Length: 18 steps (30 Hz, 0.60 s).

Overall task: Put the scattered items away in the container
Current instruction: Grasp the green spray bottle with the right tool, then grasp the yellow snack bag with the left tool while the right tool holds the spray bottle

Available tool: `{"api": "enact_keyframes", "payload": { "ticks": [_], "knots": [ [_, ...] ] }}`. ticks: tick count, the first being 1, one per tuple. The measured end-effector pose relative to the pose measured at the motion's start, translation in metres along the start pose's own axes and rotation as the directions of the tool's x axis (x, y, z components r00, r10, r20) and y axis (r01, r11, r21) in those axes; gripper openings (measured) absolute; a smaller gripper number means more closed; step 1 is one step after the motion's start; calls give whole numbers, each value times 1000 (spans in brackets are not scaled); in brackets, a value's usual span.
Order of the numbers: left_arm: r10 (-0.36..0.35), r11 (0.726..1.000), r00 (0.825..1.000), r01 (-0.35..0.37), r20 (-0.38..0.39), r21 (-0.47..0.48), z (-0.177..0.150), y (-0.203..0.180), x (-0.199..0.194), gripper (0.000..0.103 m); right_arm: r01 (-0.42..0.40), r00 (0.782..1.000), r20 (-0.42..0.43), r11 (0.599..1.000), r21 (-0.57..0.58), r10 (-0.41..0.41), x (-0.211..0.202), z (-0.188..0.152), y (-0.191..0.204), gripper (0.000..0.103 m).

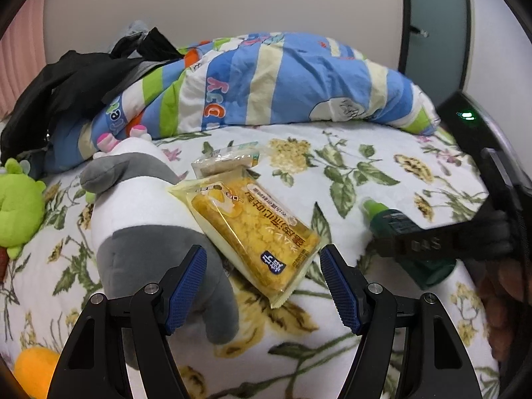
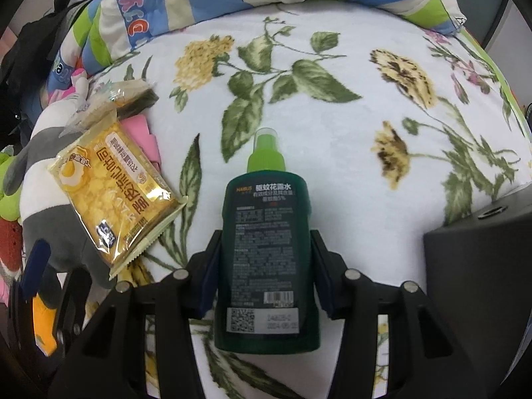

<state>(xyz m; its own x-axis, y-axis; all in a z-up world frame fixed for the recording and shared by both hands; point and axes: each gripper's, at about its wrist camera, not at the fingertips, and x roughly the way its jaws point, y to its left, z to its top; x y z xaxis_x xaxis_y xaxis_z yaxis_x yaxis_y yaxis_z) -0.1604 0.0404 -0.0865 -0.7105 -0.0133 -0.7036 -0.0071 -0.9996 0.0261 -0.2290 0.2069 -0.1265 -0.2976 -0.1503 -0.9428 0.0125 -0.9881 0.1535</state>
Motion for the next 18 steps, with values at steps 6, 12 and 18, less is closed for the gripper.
{"api": "enact_keyframes", "payload": {
  "ticks": [6,12,18],
  "knots": [
    [-25,999,999,24,-28,-40,-1,-11,16,72,2,1000,-2,1000,-10,-2,-1,1,-1,49],
    [-66,990,997,61,-44,-124,3,-13,28,72,8,1000,7,1000,-19,-8,-4,8,3,49],
    [-68,980,997,60,-35,-189,-3,-6,33,72,7,1000,10,1000,-25,-7,-6,12,3,49]
  ]
}}
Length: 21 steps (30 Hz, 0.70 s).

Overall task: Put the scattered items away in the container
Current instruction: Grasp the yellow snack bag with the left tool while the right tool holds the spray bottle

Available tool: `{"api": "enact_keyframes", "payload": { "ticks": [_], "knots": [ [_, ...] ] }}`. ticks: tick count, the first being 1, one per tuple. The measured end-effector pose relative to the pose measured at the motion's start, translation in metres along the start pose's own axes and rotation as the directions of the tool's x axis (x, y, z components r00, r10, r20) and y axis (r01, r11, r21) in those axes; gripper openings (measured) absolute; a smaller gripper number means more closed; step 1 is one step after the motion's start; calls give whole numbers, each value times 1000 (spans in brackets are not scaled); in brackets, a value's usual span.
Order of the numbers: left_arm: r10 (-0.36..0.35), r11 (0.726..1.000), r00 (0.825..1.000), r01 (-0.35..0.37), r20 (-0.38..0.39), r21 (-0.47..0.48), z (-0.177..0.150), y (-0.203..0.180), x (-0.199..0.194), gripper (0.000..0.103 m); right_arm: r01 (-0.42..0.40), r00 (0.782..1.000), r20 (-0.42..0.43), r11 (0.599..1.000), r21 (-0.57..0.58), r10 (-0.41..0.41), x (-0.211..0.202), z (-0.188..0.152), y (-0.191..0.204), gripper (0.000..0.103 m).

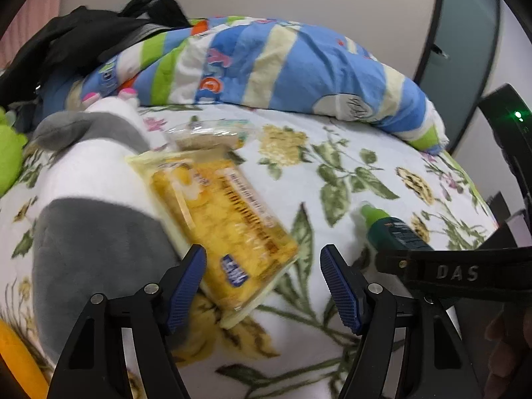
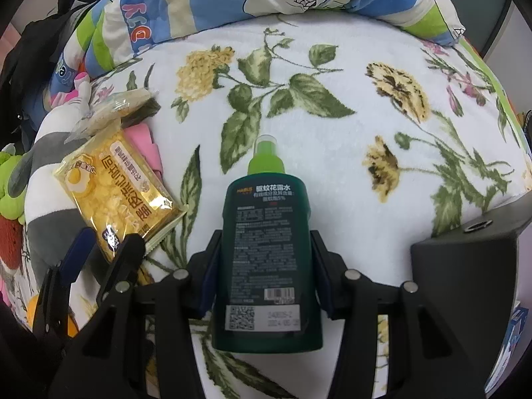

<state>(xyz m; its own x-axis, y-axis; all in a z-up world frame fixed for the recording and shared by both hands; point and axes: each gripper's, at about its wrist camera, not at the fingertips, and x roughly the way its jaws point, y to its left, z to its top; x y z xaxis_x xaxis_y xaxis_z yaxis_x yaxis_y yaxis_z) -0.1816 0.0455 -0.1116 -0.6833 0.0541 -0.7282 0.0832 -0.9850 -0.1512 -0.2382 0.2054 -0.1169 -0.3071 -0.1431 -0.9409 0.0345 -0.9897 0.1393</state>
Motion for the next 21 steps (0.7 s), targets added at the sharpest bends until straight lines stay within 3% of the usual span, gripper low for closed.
{"api": "enact_keyframes", "payload": {
  "ticks": [8,15,19,21],
  "knots": [
    [44,995,999,-46,-18,-93,-10,19,5,72,-4,1000,-6,1000,-4,4,4,0,1,49],
    [-8,983,1000,3,-27,-183,7,24,28,72,-3,1000,3,1000,-2,3,1,6,-2,49],
    [-9,984,1000,10,5,-179,9,19,30,71,-5,1000,4,1000,-2,5,0,8,-2,49],
    [-22,988,1000,24,14,-151,8,15,30,59,-6,1000,2,1000,-4,6,0,9,-1,49]
  ]
}}
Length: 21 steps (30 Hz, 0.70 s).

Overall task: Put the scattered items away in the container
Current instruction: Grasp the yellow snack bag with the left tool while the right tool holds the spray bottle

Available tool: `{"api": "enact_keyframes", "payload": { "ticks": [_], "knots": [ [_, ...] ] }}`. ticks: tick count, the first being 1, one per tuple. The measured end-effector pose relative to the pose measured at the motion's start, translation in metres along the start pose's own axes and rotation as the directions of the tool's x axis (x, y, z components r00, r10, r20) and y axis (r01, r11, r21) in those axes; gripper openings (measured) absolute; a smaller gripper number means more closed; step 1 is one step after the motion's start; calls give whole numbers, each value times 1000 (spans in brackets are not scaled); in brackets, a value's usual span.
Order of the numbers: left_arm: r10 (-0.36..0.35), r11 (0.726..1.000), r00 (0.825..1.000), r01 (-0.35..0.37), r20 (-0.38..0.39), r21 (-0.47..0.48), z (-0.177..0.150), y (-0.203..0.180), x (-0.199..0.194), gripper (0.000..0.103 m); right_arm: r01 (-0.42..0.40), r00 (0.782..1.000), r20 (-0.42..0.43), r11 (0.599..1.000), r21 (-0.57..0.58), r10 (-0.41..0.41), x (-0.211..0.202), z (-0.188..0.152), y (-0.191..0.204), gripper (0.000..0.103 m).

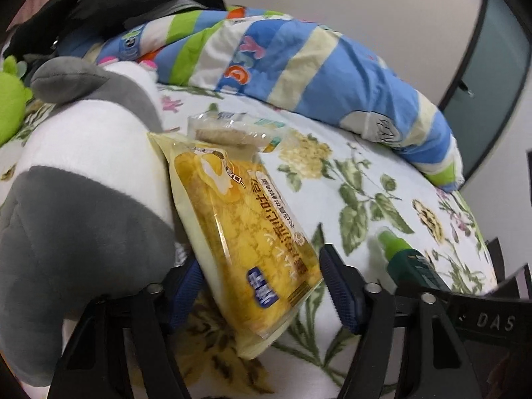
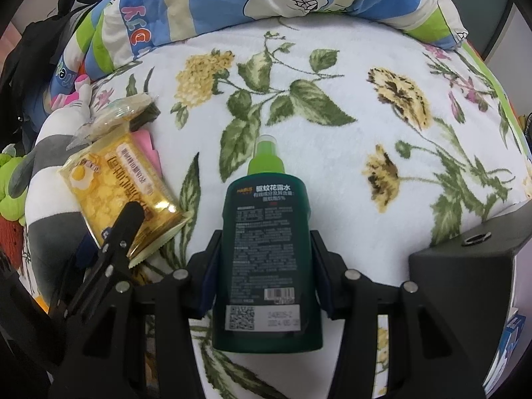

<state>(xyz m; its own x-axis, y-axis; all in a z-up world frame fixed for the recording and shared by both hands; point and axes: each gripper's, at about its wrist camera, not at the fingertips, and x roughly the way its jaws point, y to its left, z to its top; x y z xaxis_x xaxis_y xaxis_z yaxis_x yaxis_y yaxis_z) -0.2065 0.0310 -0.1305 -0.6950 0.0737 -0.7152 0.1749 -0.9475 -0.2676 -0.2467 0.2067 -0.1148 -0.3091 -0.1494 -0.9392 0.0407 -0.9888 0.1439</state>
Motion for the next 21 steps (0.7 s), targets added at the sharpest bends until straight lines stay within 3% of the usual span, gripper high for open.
{"api": "enact_keyframes", "payload": {
  "ticks": [1,5,21],
  "knots": [
    [-10,1000,1000,10,-15,24,-1,-2,2,44,-1,1000,0,1000,0,1,0,0,0,49],
    [-26,999,999,27,-19,30,-1,-2,3,36,-4,1000,1,1000,0,4,0,0,0,49],
    [-35,994,999,35,-2,106,-4,-16,-26,29,-20,999,27,1000,1,20,-21,-6,1,49]
  ]
}}
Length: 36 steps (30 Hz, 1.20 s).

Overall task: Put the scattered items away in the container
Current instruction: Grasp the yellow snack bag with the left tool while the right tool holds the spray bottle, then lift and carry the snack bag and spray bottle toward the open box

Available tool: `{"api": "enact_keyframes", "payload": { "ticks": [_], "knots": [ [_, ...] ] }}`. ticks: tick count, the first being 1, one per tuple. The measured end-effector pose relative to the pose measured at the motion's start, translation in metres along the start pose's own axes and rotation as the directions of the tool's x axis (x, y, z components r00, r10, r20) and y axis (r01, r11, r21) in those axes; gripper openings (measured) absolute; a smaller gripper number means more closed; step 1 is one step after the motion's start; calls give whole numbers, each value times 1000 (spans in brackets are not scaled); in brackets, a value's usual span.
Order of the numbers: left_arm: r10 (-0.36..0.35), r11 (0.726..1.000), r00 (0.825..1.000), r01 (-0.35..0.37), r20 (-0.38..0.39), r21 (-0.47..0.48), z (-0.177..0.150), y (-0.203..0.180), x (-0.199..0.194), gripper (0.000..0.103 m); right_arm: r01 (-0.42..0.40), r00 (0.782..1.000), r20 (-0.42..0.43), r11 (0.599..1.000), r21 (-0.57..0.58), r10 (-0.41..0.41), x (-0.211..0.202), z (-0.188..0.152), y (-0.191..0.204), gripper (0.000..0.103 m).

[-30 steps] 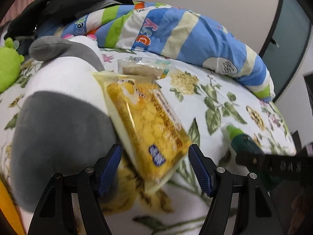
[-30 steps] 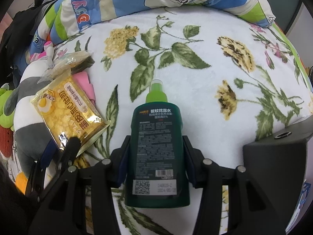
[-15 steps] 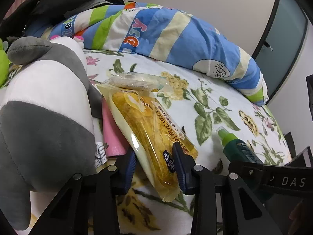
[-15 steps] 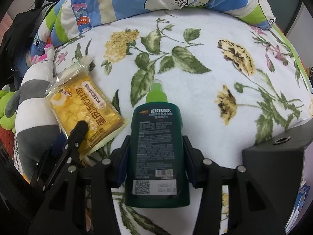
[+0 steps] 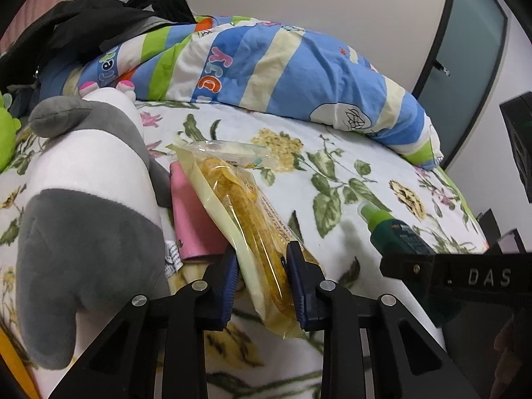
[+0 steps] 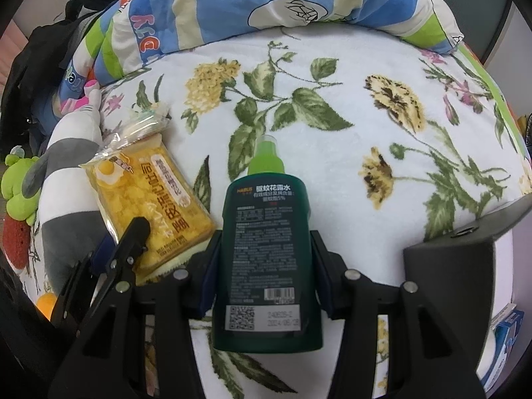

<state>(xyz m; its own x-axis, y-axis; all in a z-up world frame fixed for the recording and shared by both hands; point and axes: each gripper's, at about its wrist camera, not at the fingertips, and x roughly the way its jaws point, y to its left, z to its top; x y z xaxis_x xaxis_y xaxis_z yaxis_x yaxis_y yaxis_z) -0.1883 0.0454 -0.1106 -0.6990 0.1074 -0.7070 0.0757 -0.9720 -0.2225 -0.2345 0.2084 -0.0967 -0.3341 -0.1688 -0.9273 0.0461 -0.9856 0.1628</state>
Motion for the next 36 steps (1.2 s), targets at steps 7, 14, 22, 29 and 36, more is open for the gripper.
{"api": "enact_keyframes", "payload": {
  "ticks": [7,14,22,29,36],
  "knots": [
    [1,1000,1000,-1,-4,20,-5,-1,-15,28,-12,1000,6,1000,-18,12,-11,-9,7,49],
    [5,998,1000,-6,14,67,-8,-3,-40,22,-19,1000,16,999,-37,20,-24,-14,17,49],
    [21,997,1000,-22,10,74,-14,9,-58,21,-30,999,15,998,-63,31,-34,-28,31,49],
    [33,994,999,-35,23,99,-16,12,-79,21,-46,999,22,995,-85,48,-46,-37,44,49],
    [31,994,999,-35,38,108,-15,14,-99,21,-57,998,31,994,-98,60,-58,-44,54,49]
  ]
}}
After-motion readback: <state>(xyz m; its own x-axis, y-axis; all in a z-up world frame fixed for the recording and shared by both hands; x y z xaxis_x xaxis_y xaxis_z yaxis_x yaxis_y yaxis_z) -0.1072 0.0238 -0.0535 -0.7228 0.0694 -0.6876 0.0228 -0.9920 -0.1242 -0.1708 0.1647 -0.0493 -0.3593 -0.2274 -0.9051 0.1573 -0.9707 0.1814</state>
